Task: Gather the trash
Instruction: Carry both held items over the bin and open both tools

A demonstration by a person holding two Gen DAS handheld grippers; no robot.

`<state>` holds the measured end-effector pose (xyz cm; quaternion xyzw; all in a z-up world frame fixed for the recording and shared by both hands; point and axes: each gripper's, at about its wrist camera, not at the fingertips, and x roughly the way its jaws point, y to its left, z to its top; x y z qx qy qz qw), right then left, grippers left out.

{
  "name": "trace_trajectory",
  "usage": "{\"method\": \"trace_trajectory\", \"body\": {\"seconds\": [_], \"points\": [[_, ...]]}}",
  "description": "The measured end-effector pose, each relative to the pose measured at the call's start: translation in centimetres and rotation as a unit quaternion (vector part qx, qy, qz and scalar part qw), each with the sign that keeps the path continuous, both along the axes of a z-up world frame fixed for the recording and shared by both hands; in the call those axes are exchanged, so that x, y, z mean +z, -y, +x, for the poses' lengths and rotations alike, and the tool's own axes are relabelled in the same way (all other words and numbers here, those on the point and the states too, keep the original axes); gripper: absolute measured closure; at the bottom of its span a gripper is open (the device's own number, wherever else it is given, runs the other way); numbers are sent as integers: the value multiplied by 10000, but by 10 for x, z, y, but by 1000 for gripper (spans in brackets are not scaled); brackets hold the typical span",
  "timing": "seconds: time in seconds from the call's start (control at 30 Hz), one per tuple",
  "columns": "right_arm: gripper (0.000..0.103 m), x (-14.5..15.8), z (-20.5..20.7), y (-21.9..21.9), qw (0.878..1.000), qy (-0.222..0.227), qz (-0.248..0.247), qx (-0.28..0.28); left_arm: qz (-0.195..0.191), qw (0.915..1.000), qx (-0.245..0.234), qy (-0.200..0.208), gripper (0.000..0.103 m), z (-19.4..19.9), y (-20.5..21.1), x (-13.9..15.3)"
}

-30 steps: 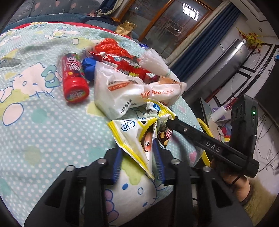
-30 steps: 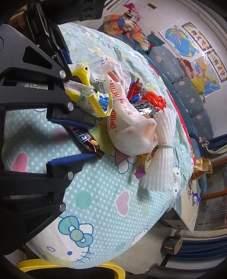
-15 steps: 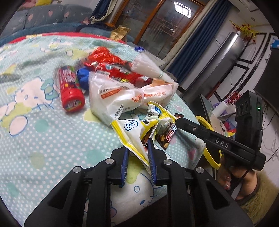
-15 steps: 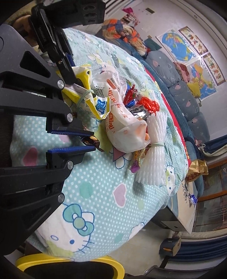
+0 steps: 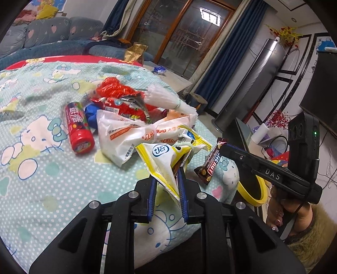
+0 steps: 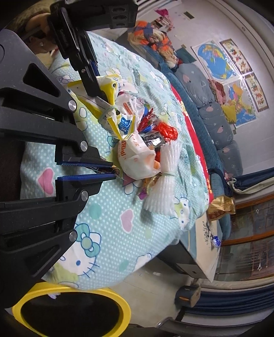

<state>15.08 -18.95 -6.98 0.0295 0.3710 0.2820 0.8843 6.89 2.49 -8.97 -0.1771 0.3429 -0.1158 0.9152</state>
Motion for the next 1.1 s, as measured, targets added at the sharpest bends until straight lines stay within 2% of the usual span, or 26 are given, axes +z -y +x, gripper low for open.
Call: {"method": "trace_trajectory", "body": {"seconds": [0.47,0.57,0.97,1.1], "points": [[100,10,4,24,9994,168,69,-284,65,9997,1,227,86,-2,4,16],[100,13,4,33,9990,211,102,-392,109,9996,-36,262,91,0,7,18],[100,24,13,67,9954,383,236,-847,256,9988,-185,377,91,9,29,29],[100,29,12,78,9933,472,262,-1018,289,9977,-369,482,91,15,45,37]]}}
